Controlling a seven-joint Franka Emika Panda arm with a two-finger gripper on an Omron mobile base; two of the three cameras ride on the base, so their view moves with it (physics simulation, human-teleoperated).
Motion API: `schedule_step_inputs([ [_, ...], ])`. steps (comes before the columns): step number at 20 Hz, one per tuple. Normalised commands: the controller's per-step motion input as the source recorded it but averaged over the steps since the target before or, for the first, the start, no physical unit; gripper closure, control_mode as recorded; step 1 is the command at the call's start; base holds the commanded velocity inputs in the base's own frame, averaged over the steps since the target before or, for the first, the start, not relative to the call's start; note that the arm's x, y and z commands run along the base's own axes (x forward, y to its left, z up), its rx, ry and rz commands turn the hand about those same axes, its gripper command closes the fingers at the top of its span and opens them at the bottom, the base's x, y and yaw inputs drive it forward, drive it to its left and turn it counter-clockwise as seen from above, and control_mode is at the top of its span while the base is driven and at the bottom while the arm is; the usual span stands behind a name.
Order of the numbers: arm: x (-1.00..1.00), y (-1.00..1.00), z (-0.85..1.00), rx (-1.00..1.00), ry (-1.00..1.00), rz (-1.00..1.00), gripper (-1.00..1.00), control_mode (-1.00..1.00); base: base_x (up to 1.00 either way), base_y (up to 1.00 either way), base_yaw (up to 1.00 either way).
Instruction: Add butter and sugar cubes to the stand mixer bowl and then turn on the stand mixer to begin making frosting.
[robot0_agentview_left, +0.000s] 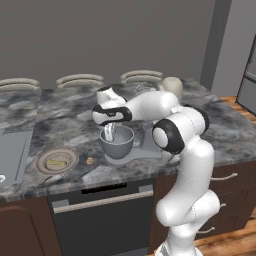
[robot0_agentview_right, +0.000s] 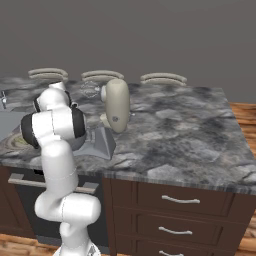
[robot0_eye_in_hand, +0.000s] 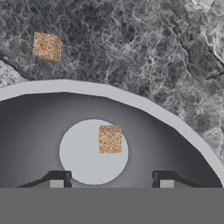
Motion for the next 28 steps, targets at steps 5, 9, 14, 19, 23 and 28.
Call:
schedule_step_inputs([
  [5,-0.12,0.06,0.25,0.0,-0.14,0.0,-1.0,-1.0,0.0,0.0,0.0],
  [9,-0.64,0.37,0.98,0.02,-0.24,0.0,-1.0,-1.0,0.0,0.0,0.0],
  [14,-0.72,0.42,0.61,0.0,-0.11,0.02,-1.0,-1.0,0.0,0.0,0.0],
  [19,-0.63,0.5,0.04,-0.03,-0.02,0.02,-1.0,-1.0,0.0,0.0,0.0],
  [23,-0.35,0.38,0.0,-0.07,-0.01,0.0,-1.0,-1.0,0.0,0.0,0.0],
  [28,-0.02,0.27,-0.13,-0.1,0.0,0.0,-1.0,-1.0,0.0,0.0,0.0],
])
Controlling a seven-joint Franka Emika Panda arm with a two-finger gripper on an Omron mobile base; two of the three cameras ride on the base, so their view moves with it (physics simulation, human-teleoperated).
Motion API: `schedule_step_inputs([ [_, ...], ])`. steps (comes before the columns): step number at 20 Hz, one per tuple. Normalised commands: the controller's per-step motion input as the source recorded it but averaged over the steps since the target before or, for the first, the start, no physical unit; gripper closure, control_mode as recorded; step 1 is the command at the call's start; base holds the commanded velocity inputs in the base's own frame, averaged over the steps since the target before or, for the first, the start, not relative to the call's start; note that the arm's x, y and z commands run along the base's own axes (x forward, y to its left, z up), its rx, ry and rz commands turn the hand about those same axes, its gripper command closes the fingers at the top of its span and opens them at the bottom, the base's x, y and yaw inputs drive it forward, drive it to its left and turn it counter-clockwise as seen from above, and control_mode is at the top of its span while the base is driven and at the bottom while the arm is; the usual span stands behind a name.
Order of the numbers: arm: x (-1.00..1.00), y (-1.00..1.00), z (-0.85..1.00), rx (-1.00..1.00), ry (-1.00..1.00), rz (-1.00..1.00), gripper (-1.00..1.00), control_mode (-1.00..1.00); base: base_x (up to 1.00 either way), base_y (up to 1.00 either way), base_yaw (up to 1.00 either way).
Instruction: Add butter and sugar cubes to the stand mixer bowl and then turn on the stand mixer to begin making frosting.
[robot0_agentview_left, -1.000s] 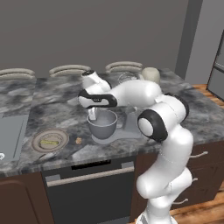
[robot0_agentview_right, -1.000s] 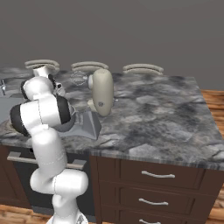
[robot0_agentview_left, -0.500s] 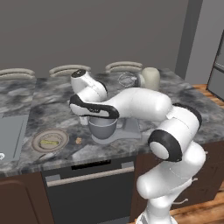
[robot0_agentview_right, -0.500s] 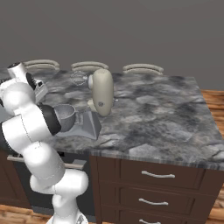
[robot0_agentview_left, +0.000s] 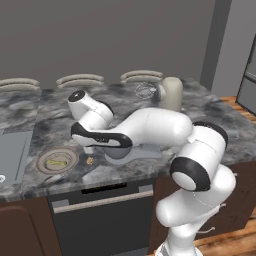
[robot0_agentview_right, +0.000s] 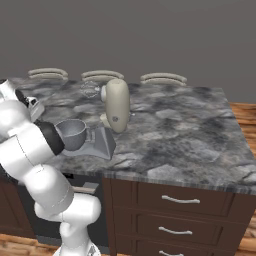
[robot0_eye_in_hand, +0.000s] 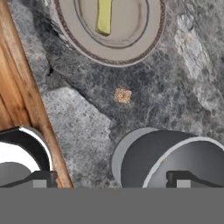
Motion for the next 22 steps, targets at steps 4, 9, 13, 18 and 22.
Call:
schedule_step_inputs([
  [4,0.0,0.14,-0.33,-0.1,0.0,0.0,-1.0,-1.0,0.0,0.0,0.0],
  [9,0.01,0.14,-0.45,-0.1,0.06,0.0,-1.0,-1.0,0.0,0.0,0.0],
  [13,0.2,0.05,-0.41,-0.07,0.08,0.0,-1.0,-1.0,0.0,0.0,0.0],
  [18,0.31,0.07,-0.31,-0.05,0.1,0.0,-1.0,-1.0,0.0,0.0,0.0],
  [22,0.29,0.16,-0.31,-0.07,0.11,0.0,-1.0,-1.0,0.0,0.0,0.0],
])
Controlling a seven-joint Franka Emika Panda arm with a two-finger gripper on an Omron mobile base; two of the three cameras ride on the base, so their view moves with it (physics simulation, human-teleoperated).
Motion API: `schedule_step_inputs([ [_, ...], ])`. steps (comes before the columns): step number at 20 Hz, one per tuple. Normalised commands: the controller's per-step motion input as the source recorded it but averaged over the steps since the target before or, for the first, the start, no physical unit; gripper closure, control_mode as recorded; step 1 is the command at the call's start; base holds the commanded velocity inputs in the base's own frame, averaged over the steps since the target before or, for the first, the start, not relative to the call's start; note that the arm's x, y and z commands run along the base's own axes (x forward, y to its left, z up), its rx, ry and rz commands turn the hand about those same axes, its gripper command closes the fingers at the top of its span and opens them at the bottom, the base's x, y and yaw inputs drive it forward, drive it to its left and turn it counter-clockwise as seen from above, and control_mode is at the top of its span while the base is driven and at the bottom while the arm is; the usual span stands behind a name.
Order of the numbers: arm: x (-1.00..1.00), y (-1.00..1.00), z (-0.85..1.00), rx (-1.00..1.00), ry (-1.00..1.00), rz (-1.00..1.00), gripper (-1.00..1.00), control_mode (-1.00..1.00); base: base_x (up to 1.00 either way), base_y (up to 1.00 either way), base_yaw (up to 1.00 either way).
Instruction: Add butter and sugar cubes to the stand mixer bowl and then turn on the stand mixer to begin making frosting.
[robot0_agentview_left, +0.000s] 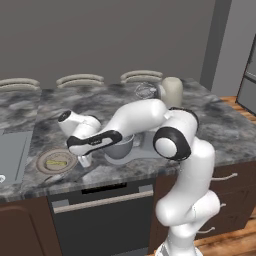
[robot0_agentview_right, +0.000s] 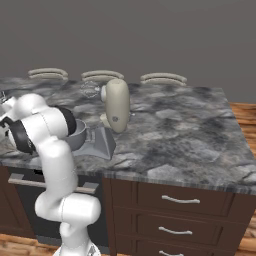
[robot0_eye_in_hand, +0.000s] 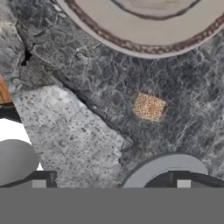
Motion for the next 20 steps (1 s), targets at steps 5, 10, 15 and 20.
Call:
schedule_step_inputs([
  [5,0.31,0.17,-0.31,-0.06,0.09,0.0,-1.0,-1.0,0.0,0.0,0.0],
  [10,0.31,0.13,-0.22,-0.05,0.06,-0.01,-1.0,-1.0,0.0,0.0,0.0],
  [15,0.3,0.02,-0.22,-0.05,0.08,-0.01,-1.0,-1.0,0.0,0.0,0.0],
  [20,0.24,0.0,-0.23,-0.05,0.07,-0.01,-1.0,-1.0,0.0,0.0,0.0],
])
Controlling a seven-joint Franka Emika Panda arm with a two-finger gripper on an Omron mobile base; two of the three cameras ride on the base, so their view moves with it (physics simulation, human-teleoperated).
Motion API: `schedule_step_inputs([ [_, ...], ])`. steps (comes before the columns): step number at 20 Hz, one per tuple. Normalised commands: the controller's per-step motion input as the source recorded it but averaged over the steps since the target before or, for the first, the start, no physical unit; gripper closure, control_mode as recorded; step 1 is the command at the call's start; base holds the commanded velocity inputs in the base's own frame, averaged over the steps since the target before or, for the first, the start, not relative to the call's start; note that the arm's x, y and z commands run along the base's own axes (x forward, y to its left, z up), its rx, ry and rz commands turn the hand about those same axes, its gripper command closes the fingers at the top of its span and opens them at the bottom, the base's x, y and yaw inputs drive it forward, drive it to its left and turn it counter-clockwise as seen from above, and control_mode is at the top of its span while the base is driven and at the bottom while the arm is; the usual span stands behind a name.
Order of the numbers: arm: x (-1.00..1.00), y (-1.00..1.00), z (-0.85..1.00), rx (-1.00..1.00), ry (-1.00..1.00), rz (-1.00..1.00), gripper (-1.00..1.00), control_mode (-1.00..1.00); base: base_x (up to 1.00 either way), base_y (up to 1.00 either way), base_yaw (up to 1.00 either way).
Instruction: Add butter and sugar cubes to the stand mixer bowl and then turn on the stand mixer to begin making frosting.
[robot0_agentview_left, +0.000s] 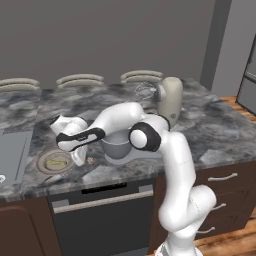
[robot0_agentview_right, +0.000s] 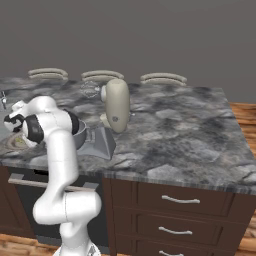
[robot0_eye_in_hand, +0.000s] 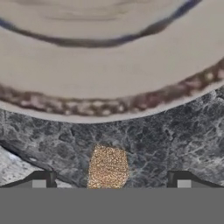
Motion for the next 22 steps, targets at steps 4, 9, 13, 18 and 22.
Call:
schedule_step_inputs([
  [4,0.04,-0.01,-0.05,-0.02,0.02,-0.01,-1.0,-1.0,0.0,0.0,0.0],
  [9,-0.02,-0.19,0.0,0.0,0.0,0.0,-1.0,-1.0,0.0,0.0,0.0],
  [13,-0.08,-0.43,0.0,0.0,0.0,0.0,-1.0,-1.0,0.0,0.0,0.0],
  [18,-0.36,-0.35,0.0,0.0,0.0,0.0,-1.0,-1.0,0.0,0.0,0.0],
  [22,-0.41,-0.04,0.0,0.0,0.0,0.0,-1.0,-1.0,0.0,0.0,0.0],
])
